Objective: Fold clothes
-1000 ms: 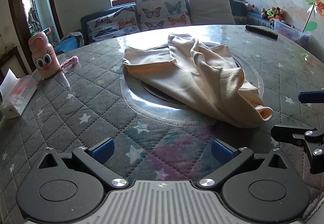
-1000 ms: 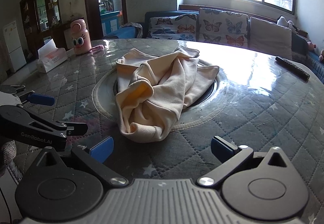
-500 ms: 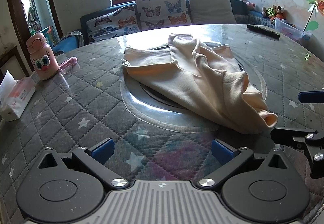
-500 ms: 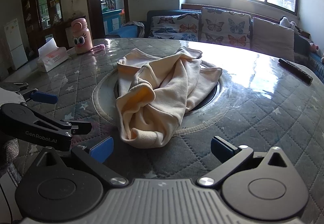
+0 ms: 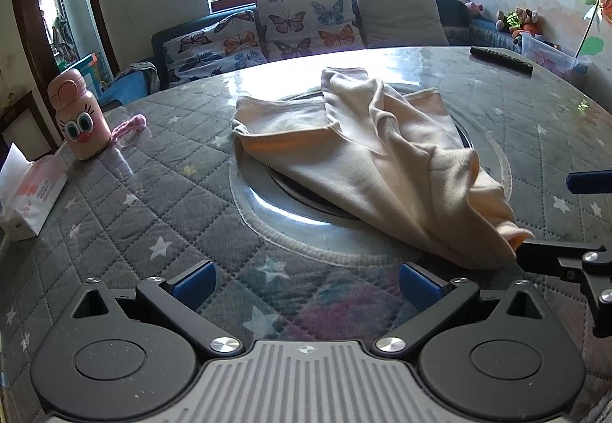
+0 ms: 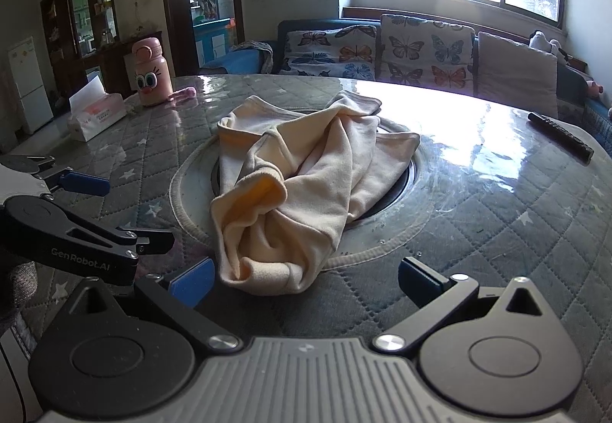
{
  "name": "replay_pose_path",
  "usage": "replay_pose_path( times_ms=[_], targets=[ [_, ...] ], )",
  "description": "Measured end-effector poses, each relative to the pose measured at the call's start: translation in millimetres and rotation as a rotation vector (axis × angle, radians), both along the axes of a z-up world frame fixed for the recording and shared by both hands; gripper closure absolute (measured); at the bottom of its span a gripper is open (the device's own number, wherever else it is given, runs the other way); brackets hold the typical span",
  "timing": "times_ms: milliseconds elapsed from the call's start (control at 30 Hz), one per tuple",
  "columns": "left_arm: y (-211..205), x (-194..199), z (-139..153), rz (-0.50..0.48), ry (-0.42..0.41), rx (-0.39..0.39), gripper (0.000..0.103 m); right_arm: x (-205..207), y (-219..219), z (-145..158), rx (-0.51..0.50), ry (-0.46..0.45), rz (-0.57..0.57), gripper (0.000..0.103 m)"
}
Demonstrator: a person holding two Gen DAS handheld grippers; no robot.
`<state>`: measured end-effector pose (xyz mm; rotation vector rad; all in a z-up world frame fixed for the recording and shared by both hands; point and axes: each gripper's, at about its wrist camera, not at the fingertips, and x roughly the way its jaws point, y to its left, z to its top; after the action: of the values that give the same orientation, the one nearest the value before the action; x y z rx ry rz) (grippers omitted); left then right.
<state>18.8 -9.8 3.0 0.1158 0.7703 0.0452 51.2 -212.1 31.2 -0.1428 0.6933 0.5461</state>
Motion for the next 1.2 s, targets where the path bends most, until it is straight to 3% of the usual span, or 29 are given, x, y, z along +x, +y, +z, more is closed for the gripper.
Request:
replay_pose_path(
  times_ms=[333, 633, 867, 1000, 1067, 1133, 1200],
  targets=[
    [11, 22, 34, 0.006, -0.103, 0.005, 0.002, 16, -4, 15, 0.026, -0.002, 0.021, 0.000],
    [-9, 74, 39, -0.087, -0.100, -0.007, 0.018, 53, -5, 25, 0.031, -0.016, -0.005, 0.001],
    [-29, 121, 29, -0.179, -0.060, -0.034, 0.032, 95, -13, 20, 0.051, 0.013, -0.069, 0.012],
    [-38, 145, 20, -0.223, -0.021, -0.058, 0.047, 114, -17, 17, 0.057, 0.028, -0.082, 0.021],
    [-38, 154, 13, -0.244, 0.005, -0.068, 0.061, 122, -14, 15, 0.060, 0.038, -0.072, 0.025],
    [-37, 159, 7, -0.258, 0.024, -0.079, 0.092, 129, -8, 13, 0.062, 0.049, -0.054, 0.029],
    [-35, 159, 2, -0.266, 0.032, -0.093, 0.098, 136, -2, 10, 0.064, 0.059, -0.035, 0.035]
  ],
)
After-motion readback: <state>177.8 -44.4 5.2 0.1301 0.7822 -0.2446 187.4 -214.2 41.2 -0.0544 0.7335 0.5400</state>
